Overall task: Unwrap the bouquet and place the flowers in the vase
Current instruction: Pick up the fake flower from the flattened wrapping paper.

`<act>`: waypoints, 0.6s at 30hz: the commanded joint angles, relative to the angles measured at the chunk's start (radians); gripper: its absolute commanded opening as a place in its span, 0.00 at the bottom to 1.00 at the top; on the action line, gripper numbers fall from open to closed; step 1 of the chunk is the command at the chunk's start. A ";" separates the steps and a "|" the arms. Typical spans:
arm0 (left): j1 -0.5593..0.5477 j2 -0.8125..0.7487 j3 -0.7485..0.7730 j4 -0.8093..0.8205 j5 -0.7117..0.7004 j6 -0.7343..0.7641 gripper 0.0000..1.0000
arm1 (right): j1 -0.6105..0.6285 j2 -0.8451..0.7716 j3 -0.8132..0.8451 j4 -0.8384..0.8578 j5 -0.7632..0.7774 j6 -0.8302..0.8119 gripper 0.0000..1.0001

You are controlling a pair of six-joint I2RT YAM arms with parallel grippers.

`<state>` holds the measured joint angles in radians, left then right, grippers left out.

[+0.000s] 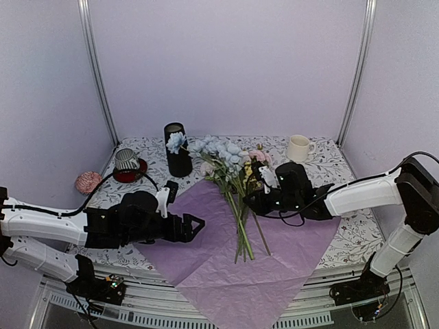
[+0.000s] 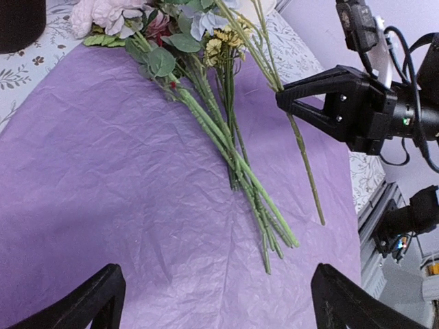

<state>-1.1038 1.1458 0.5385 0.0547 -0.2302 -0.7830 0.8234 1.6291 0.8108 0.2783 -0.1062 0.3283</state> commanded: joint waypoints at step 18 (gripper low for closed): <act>-0.002 -0.020 -0.087 0.468 0.145 0.131 0.93 | -0.002 -0.261 -0.268 0.454 -0.035 0.029 0.03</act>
<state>-1.1042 1.1408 0.4770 0.3939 -0.1051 -0.6998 0.8234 1.3884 0.5674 0.6098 -0.1387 0.3256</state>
